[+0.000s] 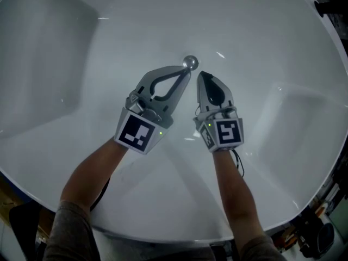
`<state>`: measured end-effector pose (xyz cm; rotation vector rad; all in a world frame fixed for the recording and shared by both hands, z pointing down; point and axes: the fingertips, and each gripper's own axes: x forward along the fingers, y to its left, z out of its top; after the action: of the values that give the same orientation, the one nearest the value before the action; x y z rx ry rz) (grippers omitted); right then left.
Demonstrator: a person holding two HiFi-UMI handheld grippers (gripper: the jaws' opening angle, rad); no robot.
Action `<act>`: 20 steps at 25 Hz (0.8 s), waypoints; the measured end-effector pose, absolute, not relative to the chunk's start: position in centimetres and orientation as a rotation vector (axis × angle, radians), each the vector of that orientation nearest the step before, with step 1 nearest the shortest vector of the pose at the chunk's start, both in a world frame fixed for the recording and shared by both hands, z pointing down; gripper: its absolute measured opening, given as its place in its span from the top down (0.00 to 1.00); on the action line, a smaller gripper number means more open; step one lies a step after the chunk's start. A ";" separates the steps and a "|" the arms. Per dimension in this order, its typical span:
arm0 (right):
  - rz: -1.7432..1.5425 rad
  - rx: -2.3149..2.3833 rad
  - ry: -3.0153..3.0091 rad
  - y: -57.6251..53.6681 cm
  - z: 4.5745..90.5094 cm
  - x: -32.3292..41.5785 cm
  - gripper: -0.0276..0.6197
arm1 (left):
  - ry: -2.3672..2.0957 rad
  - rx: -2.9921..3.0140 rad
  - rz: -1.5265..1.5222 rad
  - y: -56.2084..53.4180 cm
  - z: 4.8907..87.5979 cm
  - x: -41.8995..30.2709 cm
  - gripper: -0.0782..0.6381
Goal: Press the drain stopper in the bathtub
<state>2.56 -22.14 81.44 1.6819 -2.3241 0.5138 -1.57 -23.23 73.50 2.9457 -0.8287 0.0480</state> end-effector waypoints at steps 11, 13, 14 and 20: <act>0.636 1.602 -2.236 -23.5 89.3 3.1 0.96 | -0.871 2.902 0.089 -23.7 76.0 -1.5 0.88; 0.670 1.608 -2.205 -23.6 90.9 3.4 0.96 | -0.870 2.892 0.098 -23.7 76.3 -1.7 0.88; 0.674 1.602 -2.192 -23.8 91.7 3.5 0.96 | -0.872 2.886 0.098 -23.7 76.4 -1.8 0.88; 0.663 1.543 -2.136 -24.9 95.8 3.8 0.96 | -0.874 2.872 0.090 -23.9 77.1 -1.6 0.88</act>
<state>3.81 -24.87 95.83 1.5434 -2.1358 0.6626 -1.64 -23.94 77.07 2.8723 -0.8738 0.0904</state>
